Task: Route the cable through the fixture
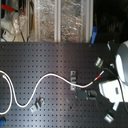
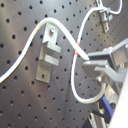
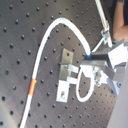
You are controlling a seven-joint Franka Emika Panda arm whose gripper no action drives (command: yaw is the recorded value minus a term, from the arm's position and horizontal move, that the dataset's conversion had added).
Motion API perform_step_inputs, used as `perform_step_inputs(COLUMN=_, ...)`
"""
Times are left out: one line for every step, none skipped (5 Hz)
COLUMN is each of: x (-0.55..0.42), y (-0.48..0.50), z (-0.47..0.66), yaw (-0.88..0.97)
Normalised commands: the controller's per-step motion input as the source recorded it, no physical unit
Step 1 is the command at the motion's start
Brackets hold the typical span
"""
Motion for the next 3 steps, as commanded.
perform_step_inputs(x=0.463, y=-0.134, z=0.0, yaw=-0.15)
perform_step_inputs(x=0.618, y=-0.109, z=0.18, yaw=-0.35)
perform_step_inputs(x=0.675, y=-0.098, z=0.1, yaw=-0.37)
